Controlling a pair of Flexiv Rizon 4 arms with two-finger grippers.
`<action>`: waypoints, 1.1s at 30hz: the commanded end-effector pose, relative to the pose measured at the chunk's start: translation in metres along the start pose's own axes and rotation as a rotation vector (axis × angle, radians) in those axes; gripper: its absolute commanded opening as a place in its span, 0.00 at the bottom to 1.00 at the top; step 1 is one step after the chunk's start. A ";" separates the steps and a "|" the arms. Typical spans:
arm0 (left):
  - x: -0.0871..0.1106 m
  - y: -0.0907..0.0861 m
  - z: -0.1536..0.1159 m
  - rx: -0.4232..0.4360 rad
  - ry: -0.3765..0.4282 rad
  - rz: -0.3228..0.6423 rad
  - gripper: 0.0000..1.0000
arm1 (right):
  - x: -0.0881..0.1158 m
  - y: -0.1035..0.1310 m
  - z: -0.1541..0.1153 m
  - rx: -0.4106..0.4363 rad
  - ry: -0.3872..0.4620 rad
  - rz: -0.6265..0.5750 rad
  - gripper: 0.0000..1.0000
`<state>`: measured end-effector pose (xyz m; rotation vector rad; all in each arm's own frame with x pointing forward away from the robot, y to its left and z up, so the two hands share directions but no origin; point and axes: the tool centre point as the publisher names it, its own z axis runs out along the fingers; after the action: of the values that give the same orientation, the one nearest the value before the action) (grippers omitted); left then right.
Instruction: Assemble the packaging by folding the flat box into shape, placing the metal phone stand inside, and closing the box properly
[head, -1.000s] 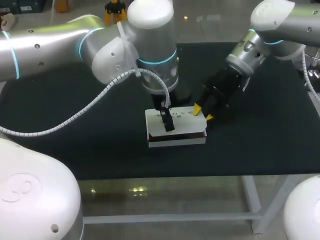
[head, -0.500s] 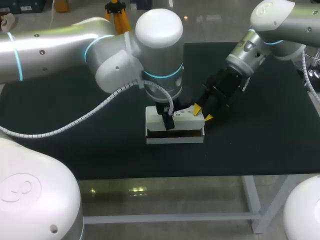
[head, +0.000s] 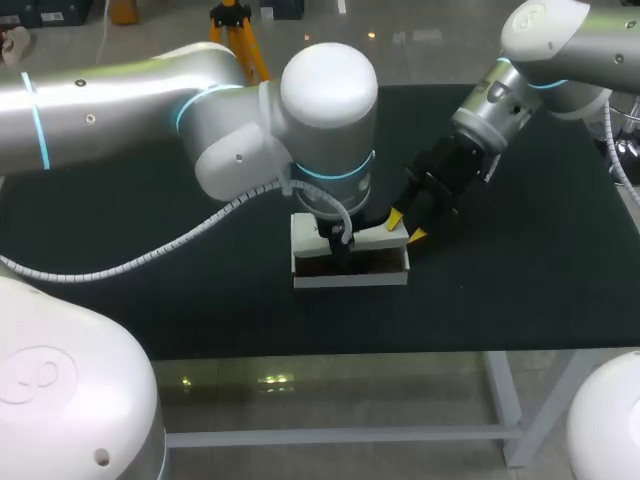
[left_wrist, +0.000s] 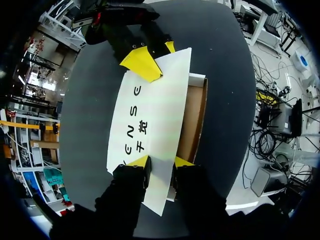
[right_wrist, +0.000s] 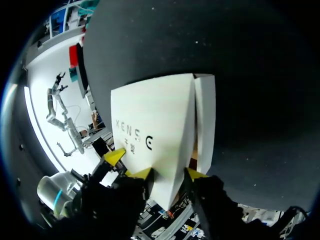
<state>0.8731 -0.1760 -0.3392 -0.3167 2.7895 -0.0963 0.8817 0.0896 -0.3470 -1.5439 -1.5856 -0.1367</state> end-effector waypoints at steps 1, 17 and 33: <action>0.008 -0.002 0.001 -0.010 -0.019 0.011 0.25 | 0.000 0.002 0.000 0.004 0.000 0.000 0.45; 0.013 0.000 0.005 -0.018 -0.020 0.034 0.28 | 0.000 0.000 0.001 -0.003 -0.005 0.000 0.45; 0.020 0.001 0.009 -0.020 -0.004 0.057 0.35 | -0.012 -0.012 -0.008 -0.045 -0.008 0.018 0.45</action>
<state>0.8588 -0.1778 -0.3531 -0.2415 2.7968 -0.0616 0.8813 0.0772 -0.3491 -1.5777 -1.5807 -0.1376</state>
